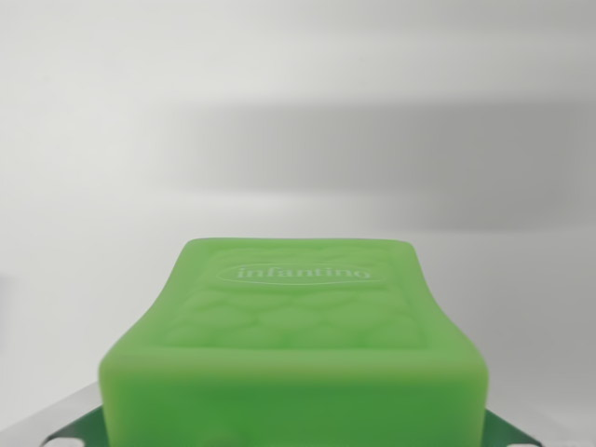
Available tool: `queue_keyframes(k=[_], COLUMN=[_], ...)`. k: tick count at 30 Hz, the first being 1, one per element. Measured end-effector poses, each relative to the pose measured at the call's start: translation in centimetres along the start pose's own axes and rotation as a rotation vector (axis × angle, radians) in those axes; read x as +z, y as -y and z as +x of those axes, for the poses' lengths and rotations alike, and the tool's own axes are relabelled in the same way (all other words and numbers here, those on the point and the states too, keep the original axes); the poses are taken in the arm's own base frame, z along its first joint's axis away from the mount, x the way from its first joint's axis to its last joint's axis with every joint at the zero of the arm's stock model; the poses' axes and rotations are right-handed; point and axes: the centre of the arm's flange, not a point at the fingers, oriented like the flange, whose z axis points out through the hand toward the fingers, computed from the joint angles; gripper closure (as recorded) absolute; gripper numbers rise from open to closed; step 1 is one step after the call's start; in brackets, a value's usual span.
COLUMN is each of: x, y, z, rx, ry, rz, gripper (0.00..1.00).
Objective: Stack cube
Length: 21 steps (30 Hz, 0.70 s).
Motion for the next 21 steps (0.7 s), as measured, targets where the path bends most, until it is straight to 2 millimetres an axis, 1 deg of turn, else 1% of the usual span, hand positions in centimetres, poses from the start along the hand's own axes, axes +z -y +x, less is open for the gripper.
queue_keyframes(k=[21], x=[0.3], y=[1.9], z=[-3.7], rx=[0.061], ry=[-0.001], rz=[0.0], gripper=[1.0])
